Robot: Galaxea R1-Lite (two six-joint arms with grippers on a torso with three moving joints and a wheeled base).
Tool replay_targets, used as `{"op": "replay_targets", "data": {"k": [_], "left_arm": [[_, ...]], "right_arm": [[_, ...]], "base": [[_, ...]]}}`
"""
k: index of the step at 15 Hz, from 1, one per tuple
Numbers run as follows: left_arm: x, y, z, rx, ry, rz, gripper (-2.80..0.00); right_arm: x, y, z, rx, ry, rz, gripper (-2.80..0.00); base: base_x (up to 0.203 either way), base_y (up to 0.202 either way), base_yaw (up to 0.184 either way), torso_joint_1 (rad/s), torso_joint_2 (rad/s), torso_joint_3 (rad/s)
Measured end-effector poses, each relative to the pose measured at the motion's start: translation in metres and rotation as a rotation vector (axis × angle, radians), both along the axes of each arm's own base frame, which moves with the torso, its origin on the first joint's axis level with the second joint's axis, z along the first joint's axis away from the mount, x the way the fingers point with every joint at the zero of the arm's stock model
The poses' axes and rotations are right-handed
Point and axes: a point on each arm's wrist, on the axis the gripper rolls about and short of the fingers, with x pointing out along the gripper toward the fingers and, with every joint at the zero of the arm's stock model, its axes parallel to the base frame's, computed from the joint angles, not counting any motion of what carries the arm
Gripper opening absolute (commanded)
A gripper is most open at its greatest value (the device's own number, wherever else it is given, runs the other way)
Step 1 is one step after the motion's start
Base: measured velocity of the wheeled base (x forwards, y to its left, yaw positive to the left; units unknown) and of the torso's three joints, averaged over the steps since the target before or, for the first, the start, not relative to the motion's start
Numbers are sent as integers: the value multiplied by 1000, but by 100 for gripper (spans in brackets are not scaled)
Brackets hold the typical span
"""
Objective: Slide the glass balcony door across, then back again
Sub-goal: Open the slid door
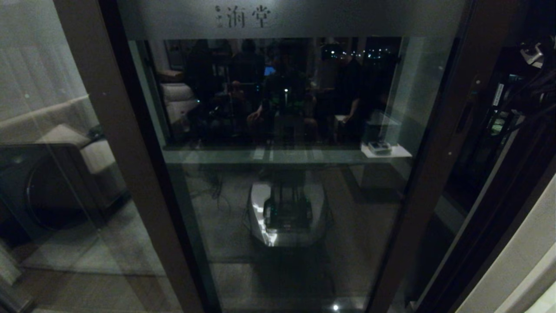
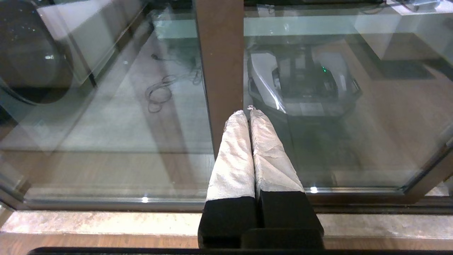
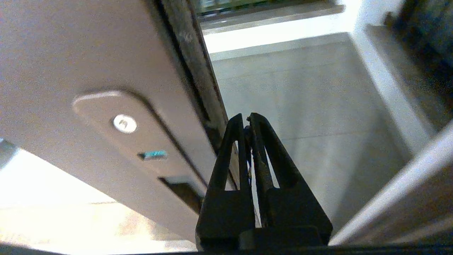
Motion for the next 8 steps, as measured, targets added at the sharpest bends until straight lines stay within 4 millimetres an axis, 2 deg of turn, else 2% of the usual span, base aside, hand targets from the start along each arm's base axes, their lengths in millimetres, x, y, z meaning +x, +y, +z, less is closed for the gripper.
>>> {"op": "replay_targets", "data": {"k": [8], "left_arm": [[0, 0, 0, 0, 0, 0, -280]], "right_arm": [[2, 10, -5, 2, 17, 17, -280]], "base": [[0, 0, 0, 0, 0, 0]]}}
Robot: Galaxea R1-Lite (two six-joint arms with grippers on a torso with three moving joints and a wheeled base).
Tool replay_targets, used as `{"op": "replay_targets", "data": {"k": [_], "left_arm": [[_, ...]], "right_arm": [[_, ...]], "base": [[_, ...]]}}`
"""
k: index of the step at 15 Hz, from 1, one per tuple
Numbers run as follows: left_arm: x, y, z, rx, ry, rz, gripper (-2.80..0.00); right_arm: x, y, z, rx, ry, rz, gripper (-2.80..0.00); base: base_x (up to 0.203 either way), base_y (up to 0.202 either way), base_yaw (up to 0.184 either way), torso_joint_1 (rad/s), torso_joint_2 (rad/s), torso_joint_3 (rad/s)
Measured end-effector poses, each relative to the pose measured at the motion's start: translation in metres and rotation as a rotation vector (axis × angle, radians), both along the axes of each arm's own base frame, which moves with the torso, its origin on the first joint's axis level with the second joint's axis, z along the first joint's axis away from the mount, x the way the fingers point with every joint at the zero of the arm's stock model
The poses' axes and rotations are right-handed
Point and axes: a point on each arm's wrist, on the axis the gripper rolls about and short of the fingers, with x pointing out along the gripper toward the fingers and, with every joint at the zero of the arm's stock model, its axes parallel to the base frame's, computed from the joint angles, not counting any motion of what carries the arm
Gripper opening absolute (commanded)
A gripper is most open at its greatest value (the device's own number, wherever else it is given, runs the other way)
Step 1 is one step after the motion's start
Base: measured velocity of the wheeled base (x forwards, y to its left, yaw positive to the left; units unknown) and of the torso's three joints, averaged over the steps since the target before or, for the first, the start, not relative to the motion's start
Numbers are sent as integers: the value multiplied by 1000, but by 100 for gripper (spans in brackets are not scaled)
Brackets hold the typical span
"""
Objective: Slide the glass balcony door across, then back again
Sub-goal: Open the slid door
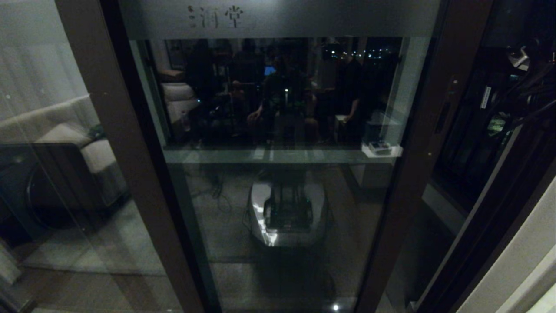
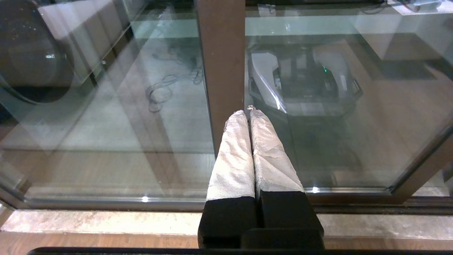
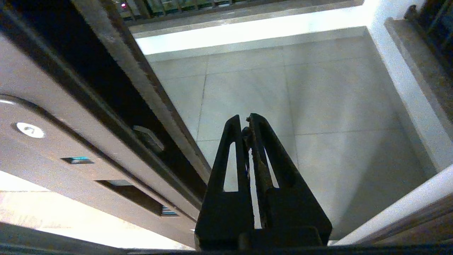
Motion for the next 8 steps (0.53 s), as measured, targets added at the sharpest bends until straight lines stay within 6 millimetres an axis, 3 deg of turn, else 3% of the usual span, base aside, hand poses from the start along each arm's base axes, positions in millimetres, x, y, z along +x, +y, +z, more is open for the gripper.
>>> {"op": "replay_targets", "data": {"k": [8], "left_arm": [[0, 0, 0, 0, 0, 0, -280]], "right_arm": [[3, 31, 2, -5, 0, 53, -280]], "base": [[0, 0, 0, 0, 0, 0]]}}
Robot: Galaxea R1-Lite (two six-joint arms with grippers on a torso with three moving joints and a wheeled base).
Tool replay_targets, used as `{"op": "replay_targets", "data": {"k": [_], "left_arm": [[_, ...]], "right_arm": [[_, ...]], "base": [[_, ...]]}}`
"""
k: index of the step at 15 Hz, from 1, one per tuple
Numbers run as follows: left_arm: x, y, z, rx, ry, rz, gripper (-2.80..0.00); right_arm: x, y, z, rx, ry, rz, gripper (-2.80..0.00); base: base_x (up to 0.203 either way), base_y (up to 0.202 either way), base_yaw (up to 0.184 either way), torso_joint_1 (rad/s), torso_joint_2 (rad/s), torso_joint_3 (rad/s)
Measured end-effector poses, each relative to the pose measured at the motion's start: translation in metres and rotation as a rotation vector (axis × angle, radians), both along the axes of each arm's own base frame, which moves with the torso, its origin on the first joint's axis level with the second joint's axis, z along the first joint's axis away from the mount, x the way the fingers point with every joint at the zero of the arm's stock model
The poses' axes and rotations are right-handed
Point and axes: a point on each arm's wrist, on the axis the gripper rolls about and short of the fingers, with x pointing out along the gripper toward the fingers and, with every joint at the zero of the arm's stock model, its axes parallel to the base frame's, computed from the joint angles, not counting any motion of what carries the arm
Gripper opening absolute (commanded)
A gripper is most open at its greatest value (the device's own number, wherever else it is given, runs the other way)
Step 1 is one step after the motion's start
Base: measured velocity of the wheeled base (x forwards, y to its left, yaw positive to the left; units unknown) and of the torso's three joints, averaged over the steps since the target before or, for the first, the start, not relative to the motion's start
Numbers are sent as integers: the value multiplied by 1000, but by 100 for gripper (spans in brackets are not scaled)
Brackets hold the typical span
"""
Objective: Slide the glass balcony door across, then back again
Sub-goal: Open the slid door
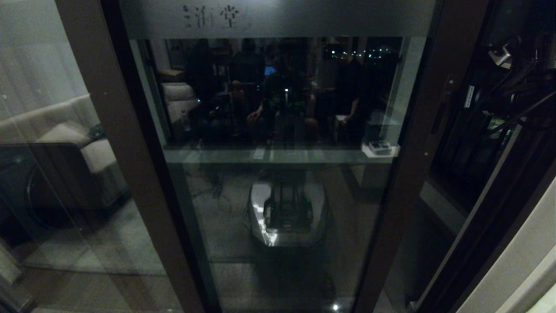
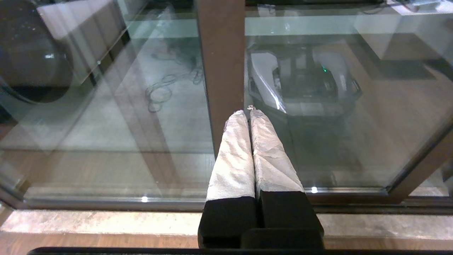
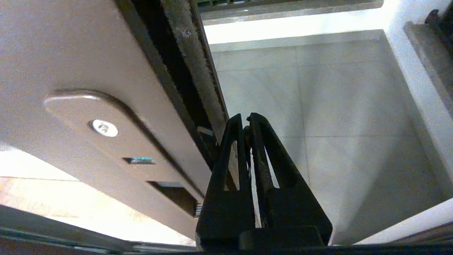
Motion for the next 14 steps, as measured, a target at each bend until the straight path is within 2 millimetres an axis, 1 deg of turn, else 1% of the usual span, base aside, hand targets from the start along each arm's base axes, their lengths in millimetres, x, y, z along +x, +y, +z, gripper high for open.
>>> {"op": "replay_targets", "data": {"k": [14], "left_arm": [[0, 0, 0, 0, 0, 0, -280]], "right_arm": [[-1, 22, -1, 1, 7, 54, -280]], "base": [[0, 0, 0, 0, 0, 0]]}}
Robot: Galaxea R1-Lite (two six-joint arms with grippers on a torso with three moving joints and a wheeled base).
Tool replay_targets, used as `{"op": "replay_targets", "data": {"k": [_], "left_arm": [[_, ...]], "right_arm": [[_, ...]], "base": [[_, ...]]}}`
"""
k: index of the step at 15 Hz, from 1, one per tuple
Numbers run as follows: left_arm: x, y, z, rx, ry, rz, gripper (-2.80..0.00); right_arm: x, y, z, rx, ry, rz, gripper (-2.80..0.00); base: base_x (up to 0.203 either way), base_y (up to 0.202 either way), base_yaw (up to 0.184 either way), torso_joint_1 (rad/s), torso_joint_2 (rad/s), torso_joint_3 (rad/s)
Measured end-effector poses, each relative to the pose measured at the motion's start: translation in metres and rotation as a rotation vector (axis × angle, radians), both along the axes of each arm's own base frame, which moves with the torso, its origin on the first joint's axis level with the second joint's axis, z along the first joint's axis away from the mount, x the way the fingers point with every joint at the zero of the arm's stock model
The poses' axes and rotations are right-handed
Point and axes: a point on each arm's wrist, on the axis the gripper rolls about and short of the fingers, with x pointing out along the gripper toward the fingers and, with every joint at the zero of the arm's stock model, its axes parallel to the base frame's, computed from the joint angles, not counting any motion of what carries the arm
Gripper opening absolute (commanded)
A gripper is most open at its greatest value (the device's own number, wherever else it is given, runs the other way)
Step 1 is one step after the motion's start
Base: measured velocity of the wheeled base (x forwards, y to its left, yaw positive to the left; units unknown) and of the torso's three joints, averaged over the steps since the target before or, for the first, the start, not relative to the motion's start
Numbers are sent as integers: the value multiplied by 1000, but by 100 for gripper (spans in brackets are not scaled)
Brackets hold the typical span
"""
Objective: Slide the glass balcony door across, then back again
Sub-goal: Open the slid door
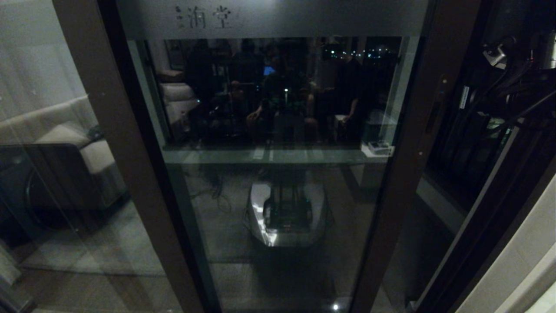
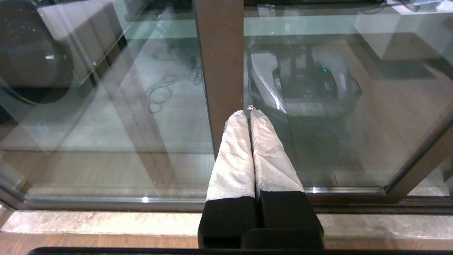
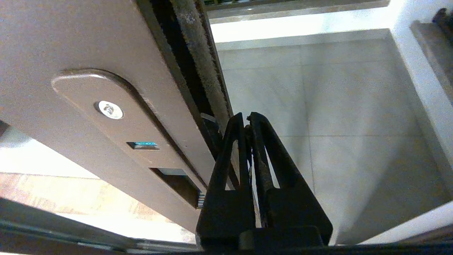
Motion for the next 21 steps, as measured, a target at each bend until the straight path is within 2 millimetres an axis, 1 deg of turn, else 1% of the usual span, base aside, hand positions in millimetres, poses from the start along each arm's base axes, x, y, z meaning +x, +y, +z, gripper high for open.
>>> {"op": "replay_targets", "data": {"k": [5, 16, 21], "left_arm": [[0, 0, 0, 0, 0, 0, -280], [0, 0, 0, 0, 0, 0, -280], [0, 0, 0, 0, 0, 0, -280]], "right_arm": [[0, 5, -1, 2, 5, 17, -280], [1, 30, -1, 0, 3, 77, -280], [2, 48, -1, -32, 2, 8, -280]], "base": [[0, 0, 0, 0, 0, 0], [0, 0, 0, 0, 0, 0], [0, 0, 0, 0, 0, 0]]}}
